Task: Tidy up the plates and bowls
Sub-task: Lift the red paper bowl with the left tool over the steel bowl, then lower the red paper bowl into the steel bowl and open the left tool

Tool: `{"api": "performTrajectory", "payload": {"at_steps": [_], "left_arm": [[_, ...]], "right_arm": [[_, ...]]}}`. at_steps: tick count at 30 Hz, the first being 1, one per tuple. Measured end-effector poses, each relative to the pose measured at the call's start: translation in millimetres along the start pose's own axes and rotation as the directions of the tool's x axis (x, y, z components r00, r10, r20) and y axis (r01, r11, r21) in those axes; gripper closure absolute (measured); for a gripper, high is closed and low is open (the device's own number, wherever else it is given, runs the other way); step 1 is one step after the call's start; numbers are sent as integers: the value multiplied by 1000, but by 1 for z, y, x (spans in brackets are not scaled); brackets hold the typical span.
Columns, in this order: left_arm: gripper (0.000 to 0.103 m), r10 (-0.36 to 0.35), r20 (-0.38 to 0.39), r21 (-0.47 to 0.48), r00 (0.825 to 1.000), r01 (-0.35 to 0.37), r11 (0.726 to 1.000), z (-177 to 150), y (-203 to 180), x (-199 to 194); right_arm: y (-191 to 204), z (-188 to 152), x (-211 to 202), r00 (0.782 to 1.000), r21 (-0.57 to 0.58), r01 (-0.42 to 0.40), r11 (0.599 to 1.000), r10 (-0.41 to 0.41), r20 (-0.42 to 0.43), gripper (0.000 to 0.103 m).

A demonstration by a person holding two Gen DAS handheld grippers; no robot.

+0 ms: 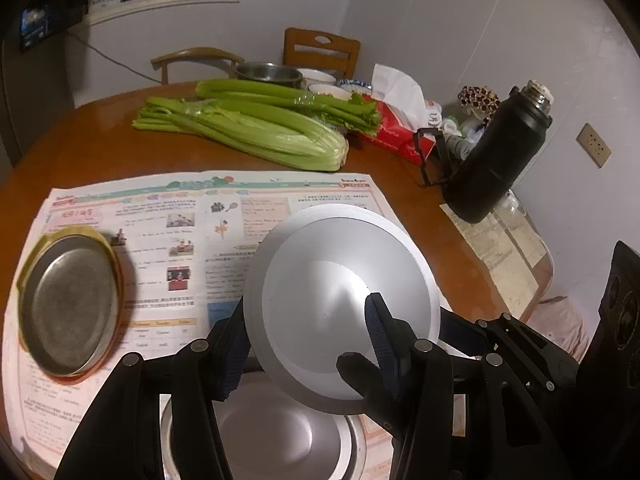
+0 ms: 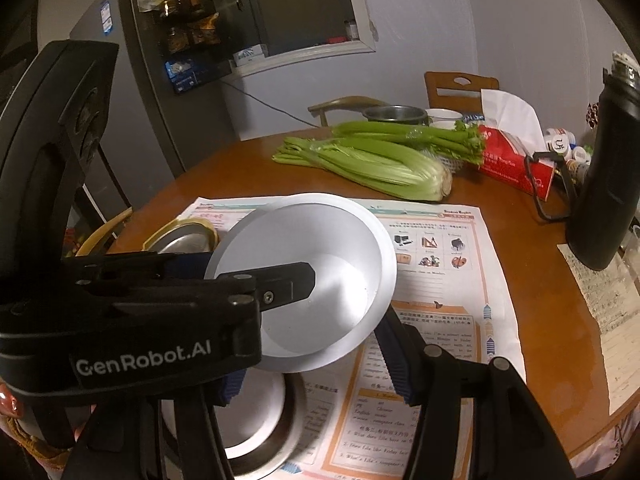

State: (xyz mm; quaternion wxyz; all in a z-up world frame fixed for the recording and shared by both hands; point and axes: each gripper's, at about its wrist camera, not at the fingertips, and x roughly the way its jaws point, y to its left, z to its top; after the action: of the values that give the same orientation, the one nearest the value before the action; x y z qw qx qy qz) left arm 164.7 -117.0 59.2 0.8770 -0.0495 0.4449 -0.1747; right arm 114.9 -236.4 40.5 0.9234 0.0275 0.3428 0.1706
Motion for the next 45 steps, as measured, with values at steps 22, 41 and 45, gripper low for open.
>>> {"api": "performTrajectory", "payload": {"at_steps": [22, 41, 45], "left_arm": [[48, 36, 74, -7, 997, -36, 999, -29, 10, -62], [47, 45, 50, -62, 998, -42, 997, -60, 24, -65], [47, 46, 47, -63, 998, -43, 997, -62, 25, -64]], "right_arm": [[48, -9, -37, 999, -87, -30, 996, 34, 43, 45], [67, -30, -34, 998, -139, -57, 989, 56, -13, 45], [67, -33, -34, 998, -137, -64, 989, 62, -18, 45]]}}
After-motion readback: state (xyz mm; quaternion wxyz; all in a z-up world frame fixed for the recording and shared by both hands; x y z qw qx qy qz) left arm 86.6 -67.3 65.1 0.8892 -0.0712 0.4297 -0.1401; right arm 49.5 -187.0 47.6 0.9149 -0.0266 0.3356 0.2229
